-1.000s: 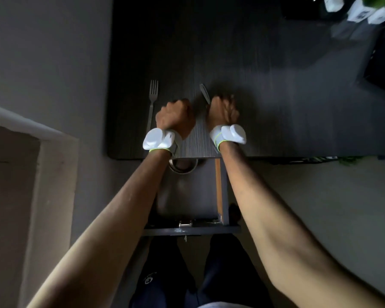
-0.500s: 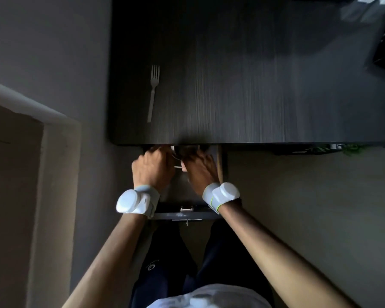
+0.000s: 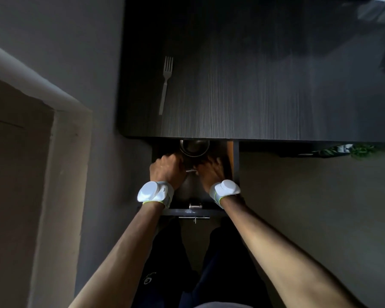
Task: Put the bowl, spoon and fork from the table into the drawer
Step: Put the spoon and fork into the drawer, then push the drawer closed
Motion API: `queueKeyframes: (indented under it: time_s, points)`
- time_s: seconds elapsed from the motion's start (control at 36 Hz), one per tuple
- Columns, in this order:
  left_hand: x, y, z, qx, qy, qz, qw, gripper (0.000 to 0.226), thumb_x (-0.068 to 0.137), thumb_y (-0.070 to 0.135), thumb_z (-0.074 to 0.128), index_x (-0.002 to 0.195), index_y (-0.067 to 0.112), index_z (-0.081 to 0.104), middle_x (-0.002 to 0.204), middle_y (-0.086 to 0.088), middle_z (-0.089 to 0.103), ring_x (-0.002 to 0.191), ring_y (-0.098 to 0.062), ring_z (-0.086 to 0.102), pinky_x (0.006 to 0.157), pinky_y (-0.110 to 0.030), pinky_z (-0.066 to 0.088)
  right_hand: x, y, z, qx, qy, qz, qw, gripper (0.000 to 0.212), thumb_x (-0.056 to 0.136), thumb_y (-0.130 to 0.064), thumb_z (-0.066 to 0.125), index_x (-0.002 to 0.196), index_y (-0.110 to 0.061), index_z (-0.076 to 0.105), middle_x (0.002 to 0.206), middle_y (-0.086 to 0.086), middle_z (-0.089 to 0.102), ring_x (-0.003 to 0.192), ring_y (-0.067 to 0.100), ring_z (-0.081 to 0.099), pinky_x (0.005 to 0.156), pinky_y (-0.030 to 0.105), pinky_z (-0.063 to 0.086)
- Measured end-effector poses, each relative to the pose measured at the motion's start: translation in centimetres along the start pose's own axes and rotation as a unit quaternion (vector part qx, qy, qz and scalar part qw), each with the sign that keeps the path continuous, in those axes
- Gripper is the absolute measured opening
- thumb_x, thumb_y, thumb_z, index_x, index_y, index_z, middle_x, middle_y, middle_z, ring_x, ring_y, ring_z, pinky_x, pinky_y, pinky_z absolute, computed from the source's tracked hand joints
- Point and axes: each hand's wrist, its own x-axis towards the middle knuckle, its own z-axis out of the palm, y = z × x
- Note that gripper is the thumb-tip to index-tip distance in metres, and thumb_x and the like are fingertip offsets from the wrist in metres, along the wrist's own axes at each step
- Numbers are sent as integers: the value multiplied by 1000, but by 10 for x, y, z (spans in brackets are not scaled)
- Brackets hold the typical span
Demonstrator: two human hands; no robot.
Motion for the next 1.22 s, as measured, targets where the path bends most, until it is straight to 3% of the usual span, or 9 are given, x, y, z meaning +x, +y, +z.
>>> queueKeyframes:
  time_s: [0.08,0.22,0.36,0.53,0.67,0.86,1.06,1.14,1.22]
  points:
    - [-2,2,-12,-3,19,5,1000,29,88,26,49,113,22,65,109,-17,70,101,-42,64,77,-39,49,-11,-8,-19,18,19,13,1000,30,98,-17,44,125,-21,56,138,7,51,133,31,42,102,38,34]
    - [3,0,-58,-31,102,-10,994,28,88,28,49,111,27,65,109,-18,69,100,-44,63,77,-40,48,-17,-41,-92,84,150,7,985,29,94,-32,46,121,-28,53,137,2,53,124,32,51,98,40,37]
    - [34,-2,-107,-48,190,-15,981,29,91,34,48,114,26,65,112,-19,68,100,-46,62,76,-42,49,45,-74,-148,112,213,11,971,33,97,-36,47,121,-17,58,129,11,58,121,33,54,92,41,44]
    - [57,-10,-123,-68,194,-25,978,31,91,38,49,118,34,64,114,-19,68,103,-46,62,80,-42,50,116,-101,-163,134,229,59,962,37,94,-29,53,125,-8,59,135,16,54,128,34,47,92,43,48]
    - [60,-19,-120,-71,177,-36,981,32,89,29,51,117,26,66,116,-19,67,104,-44,62,81,-41,50,132,-108,-165,108,256,71,958,31,97,-26,47,122,-17,63,129,10,60,128,32,46,90,42,48]
    - [57,-21,-122,-70,175,-35,982,33,88,28,51,118,26,65,116,-19,67,105,-45,61,82,-41,50,116,-96,-166,60,222,61,971,30,98,-14,43,120,-11,63,138,14,52,135,34,38,104,44,37]
    - [15,-1,-105,-46,175,3,983,32,90,35,48,113,21,65,110,-19,69,100,-46,62,75,-40,48,11,-82,-120,47,179,21,982,25,94,-19,49,116,-15,62,127,9,61,126,31,49,95,39,42]
    - [-7,6,-81,-43,141,32,989,27,87,30,50,109,22,64,109,-15,70,98,-44,64,73,-39,48,-27,-72,-98,39,119,22,992,24,91,-17,55,114,-15,63,120,10,67,114,33,61,86,38,48]
    - [-20,5,-52,-46,85,32,995,27,87,29,50,110,25,64,111,-12,70,100,-42,64,75,-39,48,-42,-60,-70,20,41,25,999,27,91,-18,56,117,-16,62,120,11,68,114,34,62,88,39,48]
